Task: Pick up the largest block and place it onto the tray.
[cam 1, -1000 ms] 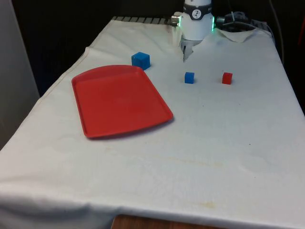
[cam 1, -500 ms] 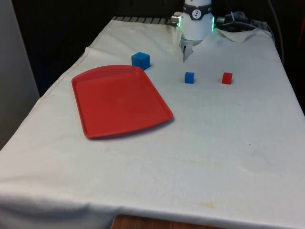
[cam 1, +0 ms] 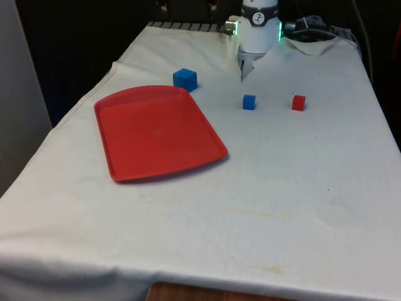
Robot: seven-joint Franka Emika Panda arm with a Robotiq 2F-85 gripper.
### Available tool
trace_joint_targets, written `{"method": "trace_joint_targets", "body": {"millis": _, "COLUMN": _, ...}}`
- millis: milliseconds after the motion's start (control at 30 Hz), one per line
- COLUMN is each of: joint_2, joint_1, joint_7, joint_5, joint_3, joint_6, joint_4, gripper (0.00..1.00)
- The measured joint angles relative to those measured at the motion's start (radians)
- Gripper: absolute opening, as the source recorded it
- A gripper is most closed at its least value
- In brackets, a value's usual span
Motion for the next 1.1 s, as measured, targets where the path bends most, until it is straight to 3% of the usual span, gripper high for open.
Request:
{"method": "trace_joint_targets", "body": {"millis": 767, "joint_2": 0.128, "joint_1": -0.003, "joint_7": 0.014, "joint_5": 0.001, "joint_3": -0.008, "joint_6": 0.118, "joint_4": -0.067, "gripper": 1.00}}
{"method": "trace_joint_targets", "body": {"millis": 1100, "joint_2": 0.172, "joint_1": -0.009, "joint_7": 0.004, "joint_5": -0.003, "joint_3": -0.036, "joint_6": 0.152, "joint_4": -0.083, "gripper": 1.00}}
